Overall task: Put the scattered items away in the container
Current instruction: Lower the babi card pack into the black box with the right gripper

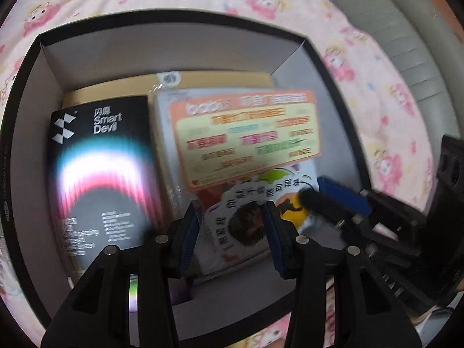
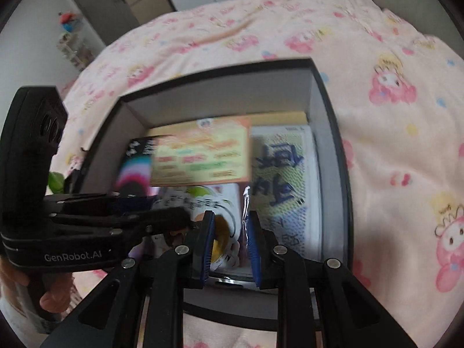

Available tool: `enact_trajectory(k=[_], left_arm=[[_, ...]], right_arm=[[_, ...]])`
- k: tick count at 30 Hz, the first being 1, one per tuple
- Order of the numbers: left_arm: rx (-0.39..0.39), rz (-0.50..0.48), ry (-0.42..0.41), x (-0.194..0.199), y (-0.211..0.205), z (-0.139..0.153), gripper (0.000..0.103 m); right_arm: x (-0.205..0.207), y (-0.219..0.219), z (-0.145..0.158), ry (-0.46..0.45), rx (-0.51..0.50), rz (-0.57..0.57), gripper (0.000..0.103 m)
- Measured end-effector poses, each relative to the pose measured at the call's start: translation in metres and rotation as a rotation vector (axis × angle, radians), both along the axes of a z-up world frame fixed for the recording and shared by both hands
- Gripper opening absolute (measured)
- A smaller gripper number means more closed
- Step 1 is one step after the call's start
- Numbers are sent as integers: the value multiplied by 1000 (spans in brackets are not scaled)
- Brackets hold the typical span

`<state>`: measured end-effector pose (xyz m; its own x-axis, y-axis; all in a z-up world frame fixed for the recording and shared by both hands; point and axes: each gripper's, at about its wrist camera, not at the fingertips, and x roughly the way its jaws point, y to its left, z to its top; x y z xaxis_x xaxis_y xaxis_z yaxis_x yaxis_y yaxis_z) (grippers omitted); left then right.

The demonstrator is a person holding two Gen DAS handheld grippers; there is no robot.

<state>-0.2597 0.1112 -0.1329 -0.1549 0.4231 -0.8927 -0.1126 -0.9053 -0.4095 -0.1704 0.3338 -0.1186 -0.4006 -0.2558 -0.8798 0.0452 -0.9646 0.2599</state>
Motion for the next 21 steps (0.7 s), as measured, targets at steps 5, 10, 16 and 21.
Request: enact_trajectory(k=[5,10,16,21], left_arm=[[-21,25,42,-2,-12,10,43],[-32,73,25,-14,-18,-1,43],[-22,35,-3,-14,-5,-12,43],[42,-12,6,-13,3,-8,43]], right_arm=[[-17,17,21,64,-45,-44,19],[-30,3,12,43,16,-11,19],[-23,5,3,13,13,-15,19],[-22,0,-2,-3,27,-2,19]])
